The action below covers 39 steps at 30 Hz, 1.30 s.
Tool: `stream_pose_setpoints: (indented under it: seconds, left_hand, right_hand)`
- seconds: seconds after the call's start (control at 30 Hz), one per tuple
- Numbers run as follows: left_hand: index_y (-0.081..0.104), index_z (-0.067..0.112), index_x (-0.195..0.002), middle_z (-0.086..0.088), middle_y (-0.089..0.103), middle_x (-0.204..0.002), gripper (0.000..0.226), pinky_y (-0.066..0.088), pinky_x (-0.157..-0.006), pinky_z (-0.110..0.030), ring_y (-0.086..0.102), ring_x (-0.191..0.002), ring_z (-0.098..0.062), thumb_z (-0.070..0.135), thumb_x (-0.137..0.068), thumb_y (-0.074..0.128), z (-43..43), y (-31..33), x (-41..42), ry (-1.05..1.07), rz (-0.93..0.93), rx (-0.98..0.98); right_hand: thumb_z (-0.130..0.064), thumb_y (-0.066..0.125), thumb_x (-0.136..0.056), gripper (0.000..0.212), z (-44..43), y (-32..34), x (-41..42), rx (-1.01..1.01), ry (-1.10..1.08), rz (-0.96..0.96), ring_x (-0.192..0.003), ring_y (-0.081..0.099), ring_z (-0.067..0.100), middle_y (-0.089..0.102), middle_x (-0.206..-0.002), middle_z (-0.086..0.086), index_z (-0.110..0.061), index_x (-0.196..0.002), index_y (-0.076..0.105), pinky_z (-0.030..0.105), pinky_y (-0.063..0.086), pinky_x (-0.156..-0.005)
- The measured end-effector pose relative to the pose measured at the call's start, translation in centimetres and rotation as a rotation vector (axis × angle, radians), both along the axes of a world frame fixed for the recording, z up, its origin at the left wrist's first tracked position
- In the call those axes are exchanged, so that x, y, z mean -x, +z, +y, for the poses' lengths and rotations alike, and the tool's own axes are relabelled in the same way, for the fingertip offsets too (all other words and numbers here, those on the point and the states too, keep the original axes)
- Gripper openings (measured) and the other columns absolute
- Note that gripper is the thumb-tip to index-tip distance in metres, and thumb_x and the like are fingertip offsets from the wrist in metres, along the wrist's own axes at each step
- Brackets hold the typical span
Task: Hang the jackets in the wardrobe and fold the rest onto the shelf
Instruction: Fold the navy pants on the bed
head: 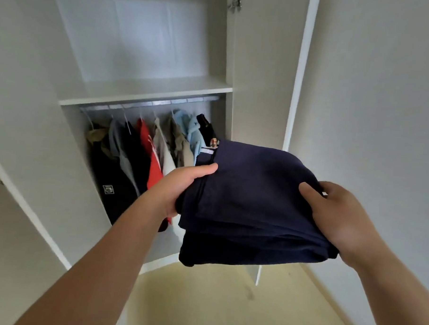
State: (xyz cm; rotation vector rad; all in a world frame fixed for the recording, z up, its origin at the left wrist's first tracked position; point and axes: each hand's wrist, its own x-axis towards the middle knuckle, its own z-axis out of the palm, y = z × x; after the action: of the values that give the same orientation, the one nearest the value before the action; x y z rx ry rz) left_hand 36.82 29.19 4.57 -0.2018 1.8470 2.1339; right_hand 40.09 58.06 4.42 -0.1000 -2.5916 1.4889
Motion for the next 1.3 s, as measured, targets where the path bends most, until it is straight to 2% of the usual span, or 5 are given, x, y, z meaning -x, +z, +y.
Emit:
stream_pose_setpoints:
  seconds: [0.13, 0.33, 0.53, 0.83, 1.3]
  left_hand:
    - [0.079, 0.015, -0.11, -0.009, 0.074, -0.119, 0.034, 0.06, -0.081, -0.036, 0.073, -0.107, -0.027, 0.036, -0.083, 0.081, -6.2, 2.7, 5.5, 0.105, 0.025, -0.023]
    - [0.081, 0.016, -0.105, -0.008, 0.074, -0.117, 0.042, 0.06, -0.076, -0.037, 0.074, -0.103, -0.027, 0.041, -0.071, 0.089, -14.2, 4.7, 13.0, 0.273, 0.031, -0.014]
    - [0.083, 0.014, -0.093, -0.01, 0.076, -0.11, 0.034, 0.061, -0.069, -0.036, 0.076, -0.093, -0.026, 0.041, -0.073, 0.086, -19.1, 7.4, 22.5, 0.413, 0.076, 0.002]
    - [0.083, 0.018, -0.098, -0.009, 0.076, -0.113, 0.036, 0.061, -0.071, -0.039, 0.075, -0.097, -0.027, 0.045, -0.075, 0.083, -28.1, 12.9, 33.3, 0.671, 0.142, 0.071]
    - [0.083, 0.017, -0.086, -0.008, 0.077, -0.106, 0.028, 0.061, -0.069, -0.037, 0.076, -0.087, -0.025, 0.044, -0.078, 0.082, -49.0, 13.8, 46.9, 0.713, 0.083, 0.143]
  right_hand:
    - [-0.047, 0.053, -0.093, 0.023, -6.0, 1.4, 8.0, 0.046, 0.11, 0.059, -0.073, 0.069, 0.017, 0.071, -0.077, -0.008, -0.03, -0.092, 0.067, 0.034, 0.05, -0.062]
    - [-0.048, 0.057, -0.094, 0.022, -13.6, 3.3, 20.4, 0.108, 0.283, 0.114, -0.084, 0.069, 0.016, 0.072, -0.088, -0.011, -0.032, -0.104, 0.069, 0.038, 0.055, -0.075]
    - [-0.047, 0.061, -0.093, 0.015, -20.0, 4.7, 33.7, 0.213, 0.402, 0.184, -0.083, 0.071, 0.014, 0.073, -0.082, -0.014, -0.036, -0.085, 0.067, 0.037, 0.056, -0.076]
    - [-0.044, 0.061, -0.092, 0.029, -31.7, 11.4, 49.7, 0.261, 0.607, 0.18, -0.089, 0.07, 0.01, 0.073, -0.096, -0.014, -0.029, -0.115, 0.071, 0.034, 0.058, -0.081]
    - [-0.038, 0.062, -0.092, 0.011, -52.9, 12.3, 64.5, 0.2, 0.706, 0.187, -0.082, 0.067, 0.008, 0.071, -0.089, -0.013, -0.031, -0.083, 0.065, 0.027, 0.051, -0.066]
